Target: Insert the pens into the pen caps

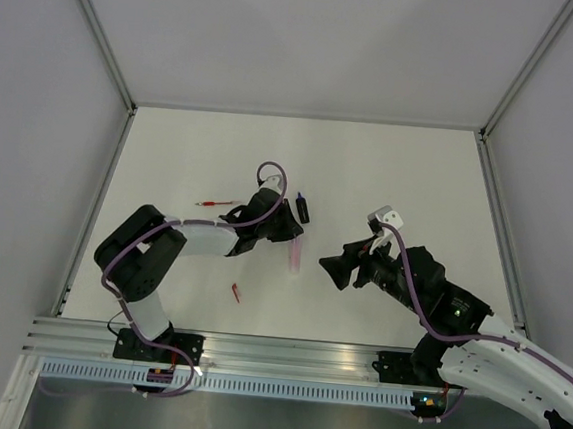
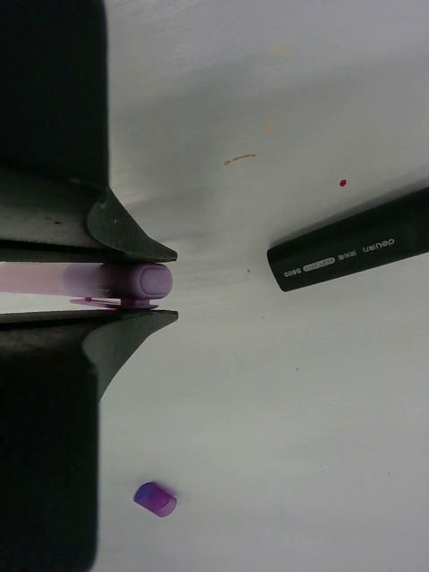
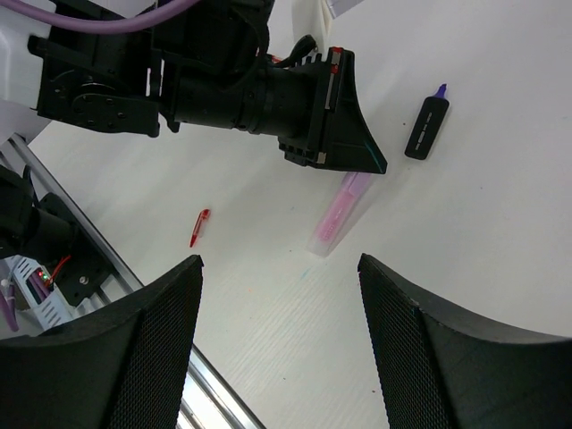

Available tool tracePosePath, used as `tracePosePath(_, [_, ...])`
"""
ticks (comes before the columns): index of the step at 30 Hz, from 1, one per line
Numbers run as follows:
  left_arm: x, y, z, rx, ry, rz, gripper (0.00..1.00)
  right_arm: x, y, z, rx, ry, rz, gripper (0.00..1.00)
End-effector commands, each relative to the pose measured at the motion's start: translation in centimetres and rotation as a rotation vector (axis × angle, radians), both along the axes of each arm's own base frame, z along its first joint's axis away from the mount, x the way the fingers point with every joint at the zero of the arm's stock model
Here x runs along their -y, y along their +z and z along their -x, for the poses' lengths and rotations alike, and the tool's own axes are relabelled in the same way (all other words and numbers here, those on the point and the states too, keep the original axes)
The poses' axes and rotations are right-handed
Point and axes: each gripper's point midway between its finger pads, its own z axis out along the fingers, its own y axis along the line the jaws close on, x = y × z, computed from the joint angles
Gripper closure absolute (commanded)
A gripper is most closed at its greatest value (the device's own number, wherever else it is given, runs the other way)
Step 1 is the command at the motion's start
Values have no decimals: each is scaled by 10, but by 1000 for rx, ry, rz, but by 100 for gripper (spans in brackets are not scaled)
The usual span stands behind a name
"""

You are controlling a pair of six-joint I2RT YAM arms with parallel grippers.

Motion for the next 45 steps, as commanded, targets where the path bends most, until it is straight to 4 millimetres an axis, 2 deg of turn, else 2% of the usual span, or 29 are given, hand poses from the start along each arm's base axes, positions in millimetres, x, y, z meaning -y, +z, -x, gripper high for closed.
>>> tracePosePath(1, [9, 11, -21, 31, 43, 71, 98, 3, 7, -2, 15, -25, -25, 24])
tracePosePath(5, [2, 6, -20, -24, 46, 87, 94, 8, 7, -5, 19, -53, -17, 24])
tracePosePath(6, [0, 5, -21, -28, 50, 83, 87, 9, 7, -6, 18, -56, -14, 24])
tracePosePath(11, [-8, 1, -20, -56, 42, 90, 69, 11, 5, -9, 22, -77, -9, 24])
tracePosePath(12, [-10, 0, -17, -56, 40, 86, 62, 11, 6, -9, 22, -76, -7, 23])
tracePosePath(18, [-26, 33, -16, -4, 4, 71, 42, 12, 7, -16, 27, -112, 13, 24])
tracePosePath(21, [-39, 39, -11, -1, 20, 31, 38, 10, 15, -21, 27, -137, -19, 24])
tracePosePath(22, [-46, 55, -12, 38, 43, 34, 37, 8, 16, -24, 26, -149, -32, 24])
tracePosePath(24, [-55, 62, -4, 52, 46, 12, 33, 10, 21, -40, 43, -230, -44, 25])
tracePosePath(25, [-58, 83, -1, 101, 42, 30, 32, 4, 6, -51, 14, -260, 20, 26])
tracePosePath(26, [-62, 87, 6, 110, 33, 27, 30, 4, 0, -61, 7, -292, 66, 26])
tracePosePath(27, [-64, 95, 10, 137, 16, 26, 22, 4, 14, -75, 1, -327, 79, 27])
tracePosePath(28, [-65, 103, 15, 155, -2, 36, 15, -5, -7, -90, -46, -339, 161, 27])
tracePosePath(29, [-68, 115, 22, 189, -16, 54, 9, -7, -12, -100, -66, -350, 189, 28])
tracePosePath(30, [-68, 120, 27, 209, -36, 60, 3, -11, 2, -115, -71, -349, 166, 28])
tracePosePath(31, [-68, 122, 32, 216, -57, 70, 1, -18, -17, -127, -114, -340, 208, 28])
tracePosePath(32, [-69, 124, 37, 228, -67, 76, 0, -22, -21, -136, -135, -329, 211, 28])
tracePosePath(33, [-70, 124, 39, 246, -86, 65, 0, -25, -10, -151, -144, -322, 181, 28])
tracePosePath(34, [-71, 122, 40, 252, -96, 57, 0, -32, -30, -163, -186, -321, 221, 29])
tracePosePath(35, [-74, 115, 43, 251, -92, 44, 0, -41, -19, -175, -176, -320, 205, 30])
tracePosePath(36, [-77, 112, 44, 251, -80, 39, 0, -45, -50, -184, -230, -313, 282, 31])
tracePosePath(37, [-77, 115, 44, 277, -77, 60, 0, -51, -55, -189, -242, -309, 303, 31])
tracePosePath(38, [-80, 109, 49, 282, -73, 71, 1, -60, -44, -202, -231, -311, 295, 32])
tracePosePath(39, [-81, 109, 50, 296, -65, 84, 1, -60, -57, -204, -264, -308, 339, 34])
tracePosePath(40, [-84, 111, 48, 317, -40, 96, 0, -65, -80, -211, -301, -306, 387, 35])
tracePosePath(41, [-87, 105, 51, 307, -27, 98, 0, -72, -76, -220, -293, -307, 384, 36])
tracePosePath(42, [-90, 108, 52, 316, -15, 107, 1, -72, -99, -223, -328, -309, 437, 38])
tracePosePath(44, [-96, 105, 53, 314, 21, 102, 1, -75, -103, -232, -332, -317, 453, 39])
tracePosePath(45, [-99, 104, 53, 316, 39, 100, 1, -72, -122, -233, -367, -318, 496, 40])
